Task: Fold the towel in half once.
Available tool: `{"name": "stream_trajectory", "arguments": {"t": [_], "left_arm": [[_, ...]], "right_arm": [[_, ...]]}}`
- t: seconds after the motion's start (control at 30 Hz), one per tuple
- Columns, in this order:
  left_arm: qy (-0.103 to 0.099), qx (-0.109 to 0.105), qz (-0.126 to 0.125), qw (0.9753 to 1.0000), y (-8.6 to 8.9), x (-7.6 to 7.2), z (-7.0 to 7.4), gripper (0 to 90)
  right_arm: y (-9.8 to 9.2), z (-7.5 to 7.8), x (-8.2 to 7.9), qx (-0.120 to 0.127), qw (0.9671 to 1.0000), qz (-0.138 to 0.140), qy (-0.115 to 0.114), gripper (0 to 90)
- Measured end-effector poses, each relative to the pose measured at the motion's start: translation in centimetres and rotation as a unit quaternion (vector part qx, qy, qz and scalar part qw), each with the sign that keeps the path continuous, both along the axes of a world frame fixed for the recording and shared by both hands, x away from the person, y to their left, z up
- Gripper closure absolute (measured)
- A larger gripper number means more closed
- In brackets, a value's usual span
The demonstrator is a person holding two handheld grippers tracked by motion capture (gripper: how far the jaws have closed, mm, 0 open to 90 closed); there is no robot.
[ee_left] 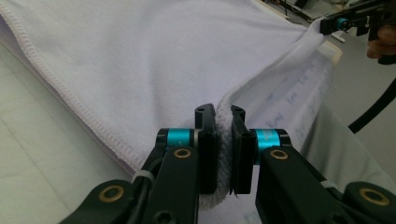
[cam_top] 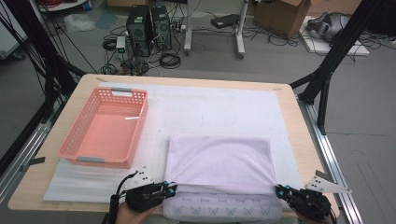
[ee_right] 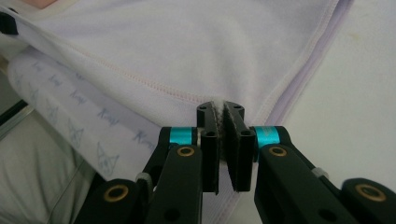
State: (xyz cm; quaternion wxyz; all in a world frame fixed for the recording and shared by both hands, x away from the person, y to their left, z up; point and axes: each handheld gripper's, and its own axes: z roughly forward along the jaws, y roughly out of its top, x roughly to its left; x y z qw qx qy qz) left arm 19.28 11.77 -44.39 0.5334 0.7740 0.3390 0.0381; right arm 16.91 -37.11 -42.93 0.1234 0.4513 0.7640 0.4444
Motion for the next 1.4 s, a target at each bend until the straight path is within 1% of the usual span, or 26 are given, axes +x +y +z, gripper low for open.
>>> {"name": "stream_trajectory", "arguments": {"t": [0.03, 0.07, 0.1, 0.13, 0.17, 0.2, 0.23, 0.3, 0.33, 0.4, 0.47, 0.53, 0.6, 0.63, 0.7, 0.73, 0.77, 0.87, 0.93, 1.0, 1.03, 1.07, 1.13, 1.23, 1.33, 1.4], "left_arm": [[0.003, 0.001, -0.004, 1.0, 0.0, -0.2, -0.1, 83.9], [0.004, 0.003, -0.007, 1.0, -0.1, -0.3, -0.2, 83.8], [0.005, 0.005, -0.006, 1.0, -0.3, -0.3, -0.4, 83.4], [0.006, 0.002, -0.005, 1.0, -0.4, -0.3, -0.4, 80.6], [0.005, -0.003, 0.0, 1.0, -0.5, -0.1, -0.4, 73.5], [0.004, -0.011, 0.009, 0.9999, -0.5, 0.1, -0.4, 62.3], [-0.002, -0.018, 0.013, 0.9997, -0.3, 0.3, -0.2, 54.5], [-0.019, -0.029, 0.031, 0.9989, 0.1, 0.9, 0.2, 50.5], [-0.023, -0.033, 0.039, 0.9984, 0.3, 1.2, 0.3, 47.8], [-0.026, -0.047, 0.057, 0.9969, 0.7, 2.0, 0.5, 46.2], [-0.031, -0.048, 0.064, 0.9963, 0.8, 2.7, 0.5, 45.6], [-0.035, -0.043, 0.069, 0.9961, 0.9, 3.4, 0.5, 45.5], [-0.038, -0.04, 0.077, 0.9955, 0.9, 4.2, 0.5, 45.5], [-0.037, -0.04, 0.08, 0.9953, 0.9, 4.6, 0.5, 45.5], [-0.036, -0.04, 0.087, 0.9948, 1.1, 5.1, 0.4, 45.5], [-0.033, -0.041, 0.089, 0.9946, 1.2, 5.2, 0.3, 45.4], [-0.032, -0.041, 0.091, 0.9945, 1.3, 5.2, 0.2, 45.4], [-0.031, -0.035, 0.093, 0.9946, 1.6, 5.0, 0.0, 45.5], [-0.033, -0.035, 0.095, 0.9943, 1.8, 4.9, 0.0, 45.6], [-0.033, -0.035, 0.1, 0.9938, 1.8, 4.9, 0.0, 45.5], [-0.033, -0.034, 0.099, 0.994, 1.8, 5.0, 0.0, 45.4], [-0.033, -0.032, 0.101, 0.9938, 1.7, 5.1, 0.0, 45.2], [-0.031, -0.033, 0.101, 0.9938, 1.5, 5.3, 0.0, 43.7], [-0.031, -0.029, 0.098, 0.9943, 1.1, 6.2, 0.1, 43.2], [-0.023, -0.008, 0.094, 0.9953, 0.5, 7.9, 0.4, 44.7], [-0.012, 0.0, 0.098, 0.9951, 0.1, 9.3, 0.3, 44.7]], "right_arm": [[0.0, 0.0, -0.3, -0.001, 1.0, 0.001, 0.004, 85.1], [0.0, -0.1, -0.5, -0.009, 1.0, 0.003, 0.004, 85.1], [0.0, -0.2, -0.6, -0.013, 0.9999, 0.003, 0.008, 84.6], [0.0, -0.3, -0.6, -0.013, 0.9998, 0.005, 0.012, 82.1], [-0.1, -0.4, -0.5, -0.008, 0.9999, 0.002, 0.012, 76.3], [-0.2, -0.3, -0.5, 0.004, 0.9999, -0.005, 0.01, 68.7], [-0.4, -0.1, -0.4, 0.019, 0.9997, -0.015, 0.003, 64.7], [-0.6, 0.4, -0.3, 0.04, 0.9987, -0.026, -0.018, 63.7], [-0.5, 0.7, -0.1, 0.037, 0.9986, -0.03, -0.025, 64.0], [-0.2, 0.7, 0.7, 0.025, 0.9987, -0.033, -0.029, 66.0], [0.3, 0.2, 1.9, 0.006, 0.9989, -0.04, -0.022, 66.3], [1.1, -0.6, 3.2, -0.014, 0.9989, -0.044, -0.007, 65.6], [1.9, -1.0, 4.6, -0.036, 0.998, -0.052, -0.007, 62.1], [2.2, -1.2, 5.2, -0.046, 0.9975, -0.054, -0.001, 63.3], [2.9, -1.7, 6.2, -0.07, 0.9962, -0.049, 0.012, 74.4], [3.0, -1.8, 6.2, -0.078, 0.9957, -0.05, 0.004, 84.2], [2.9, -1.7, 6.1, -0.081, 0.9957, -0.045, 0.006, 87.3], [2.3, -1.2, 5.3, -0.097, 0.9939, -0.052, 0.006, 88.5], [1.9, -0.9, 4.6, -0.102, 0.9929, -0.06, 0.014, 88.5], [1.8, -0.8, 4.1, -0.114, 0.9917, -0.057, 0.018, 86.8], [1.9, -0.8, 4.0, -0.107, 0.9922, -0.059, 0.023, 81.7], [1.9, -0.8, 3.9, -0.105, 0.9924, -0.063, 0.016, 73.3], [1.6, -0.6, 3.9, -0.086, 0.9938, -0.07, 0.001, 64.4], [1.0, -0.2, 4.0, -0.056, 0.9945, -0.086, -0.018, 60.6], [0.5, -0.1, 4.2, -0.044, 0.9942, -0.095, -0.024, 60.0], [0.4, -0.2, 4.5, -0.042, 0.9942, -0.097, -0.023, 60.2]]}}
